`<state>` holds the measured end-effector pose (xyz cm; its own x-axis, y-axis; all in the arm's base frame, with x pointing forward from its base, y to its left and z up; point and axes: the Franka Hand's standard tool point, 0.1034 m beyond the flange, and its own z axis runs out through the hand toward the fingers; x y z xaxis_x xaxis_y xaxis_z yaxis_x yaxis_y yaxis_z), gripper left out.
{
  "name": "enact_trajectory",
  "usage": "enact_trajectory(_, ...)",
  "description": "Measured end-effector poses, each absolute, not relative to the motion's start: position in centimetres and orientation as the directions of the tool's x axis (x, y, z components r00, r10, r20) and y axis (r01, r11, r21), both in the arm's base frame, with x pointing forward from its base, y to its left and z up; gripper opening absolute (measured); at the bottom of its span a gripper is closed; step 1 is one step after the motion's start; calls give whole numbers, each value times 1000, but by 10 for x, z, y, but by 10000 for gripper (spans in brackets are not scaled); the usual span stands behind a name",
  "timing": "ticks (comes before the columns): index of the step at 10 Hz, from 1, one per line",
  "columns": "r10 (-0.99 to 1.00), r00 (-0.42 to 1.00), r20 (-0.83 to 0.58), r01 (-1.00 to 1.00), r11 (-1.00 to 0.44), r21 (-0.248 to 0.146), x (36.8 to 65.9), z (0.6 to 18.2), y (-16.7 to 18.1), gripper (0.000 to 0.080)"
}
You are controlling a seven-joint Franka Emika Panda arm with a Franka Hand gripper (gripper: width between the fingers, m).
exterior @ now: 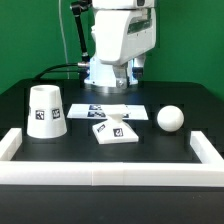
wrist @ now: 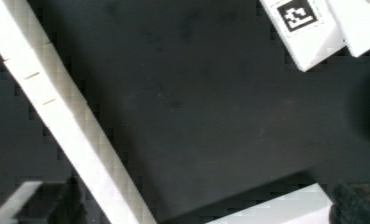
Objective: Assemble lamp
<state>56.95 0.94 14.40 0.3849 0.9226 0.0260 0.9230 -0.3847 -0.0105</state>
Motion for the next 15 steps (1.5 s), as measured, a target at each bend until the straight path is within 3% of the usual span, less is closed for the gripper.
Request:
enact_trajectory(10,922,386,22,922,-386,-15,568,140,8,700)
enact_trajectory(12,906,423,15,906,-423,-2,535,131,-15,700)
enact_trajectory(13,893,449,7,893,-449,-15,521,125,-20,700)
enact_trajectory(15,807,591,1,806,-591,-24,515,121,-21,700)
